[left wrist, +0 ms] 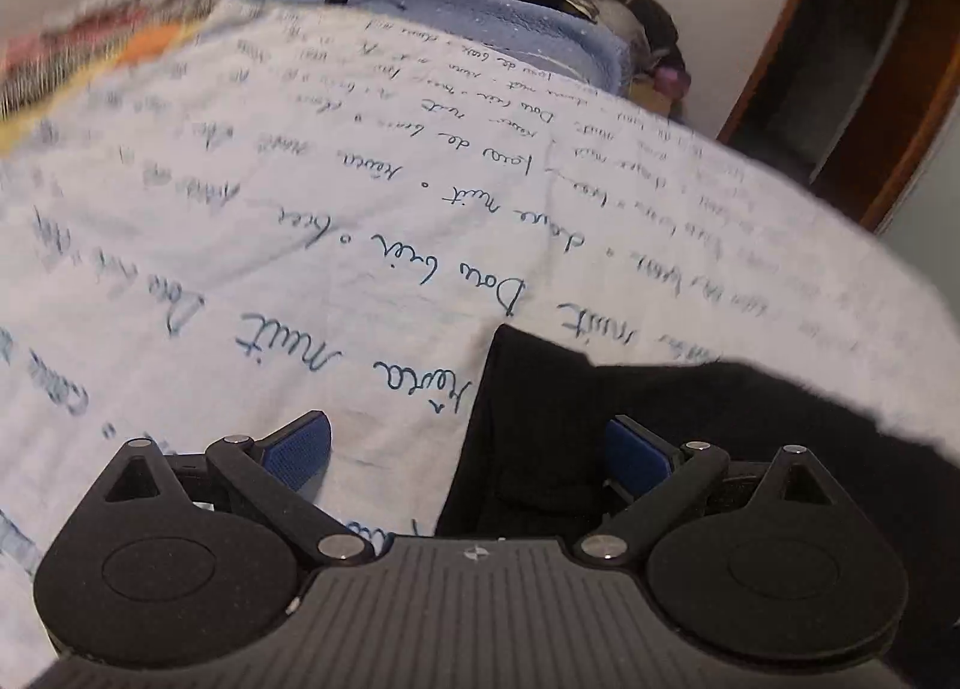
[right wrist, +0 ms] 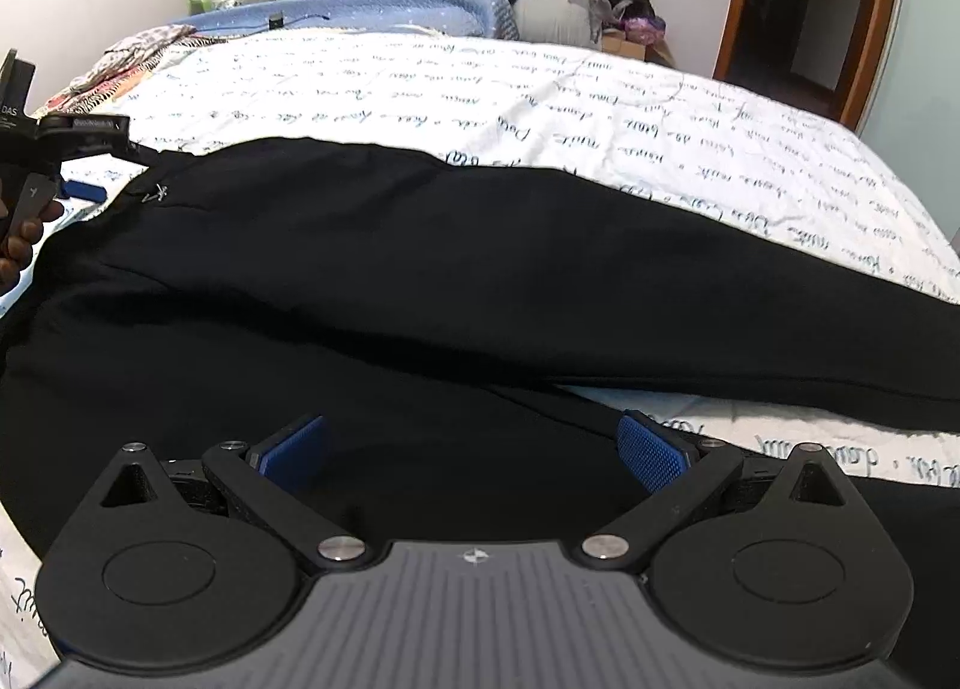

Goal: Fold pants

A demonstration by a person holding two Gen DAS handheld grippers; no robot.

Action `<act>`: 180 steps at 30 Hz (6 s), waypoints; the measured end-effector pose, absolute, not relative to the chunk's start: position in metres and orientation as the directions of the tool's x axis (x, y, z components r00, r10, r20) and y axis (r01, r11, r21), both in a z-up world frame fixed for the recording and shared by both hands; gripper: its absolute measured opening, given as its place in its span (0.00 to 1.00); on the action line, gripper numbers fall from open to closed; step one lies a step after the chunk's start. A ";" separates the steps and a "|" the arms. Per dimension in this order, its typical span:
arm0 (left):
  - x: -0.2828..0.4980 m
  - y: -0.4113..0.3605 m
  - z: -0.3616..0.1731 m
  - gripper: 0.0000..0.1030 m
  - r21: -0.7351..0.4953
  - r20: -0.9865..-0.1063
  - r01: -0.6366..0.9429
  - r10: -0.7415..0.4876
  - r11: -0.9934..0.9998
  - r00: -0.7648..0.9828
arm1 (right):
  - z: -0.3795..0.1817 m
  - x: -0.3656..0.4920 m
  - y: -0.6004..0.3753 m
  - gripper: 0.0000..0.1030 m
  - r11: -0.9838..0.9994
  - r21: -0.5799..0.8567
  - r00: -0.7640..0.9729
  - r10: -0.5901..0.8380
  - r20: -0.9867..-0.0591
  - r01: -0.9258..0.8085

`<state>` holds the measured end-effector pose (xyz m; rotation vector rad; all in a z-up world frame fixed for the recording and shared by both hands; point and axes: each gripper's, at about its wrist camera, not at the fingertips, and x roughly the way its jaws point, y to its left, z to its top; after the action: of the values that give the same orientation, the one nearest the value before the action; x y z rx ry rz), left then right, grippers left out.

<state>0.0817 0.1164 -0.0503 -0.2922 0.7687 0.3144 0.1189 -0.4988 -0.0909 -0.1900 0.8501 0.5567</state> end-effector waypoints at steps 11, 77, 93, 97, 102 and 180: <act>0.099 0.112 -0.045 0.96 -0.143 -0.706 -0.304 0.118 0.942 0.698 | -0.102 0.117 -0.483 1.00 0.816 0.040 0.494 0.387 -0.779 -0.576; 0.109 0.171 -0.078 0.30 -0.603 -0.667 -0.351 -0.212 0.716 0.714 | -0.109 0.116 -0.481 1.00 0.804 0.077 0.445 0.403 -0.800 -0.589; 0.064 0.113 0.001 0.04 -0.413 -0.423 -0.059 -0.134 0.909 0.896 | -0.066 0.217 -0.495 1.00 0.505 0.165 0.342 0.755 -0.560 -0.847; 0.046 0.107 0.015 0.04 -0.419 -0.318 0.038 -0.186 0.907 0.930 | -0.075 0.300 -0.482 1.00 0.433 0.274 0.160 0.734 -0.660 -0.859; 0.027 0.101 0.022 0.04 -0.426 -0.224 0.126 -0.239 0.896 0.945 | -0.097 0.361 -0.470 1.00 0.387 0.345 0.021 0.691 -0.722 -0.855; -0.140 0.111 -0.036 0.24 -0.739 -0.301 -0.124 -0.160 0.662 0.940 | -0.180 0.252 -0.569 0.97 0.424 0.894 0.253 0.857 -0.448 0.148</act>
<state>-0.1403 0.1115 -0.0356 -0.8524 0.3586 -0.0210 0.2524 -0.5688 -0.1805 1.0494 1.2422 0.6274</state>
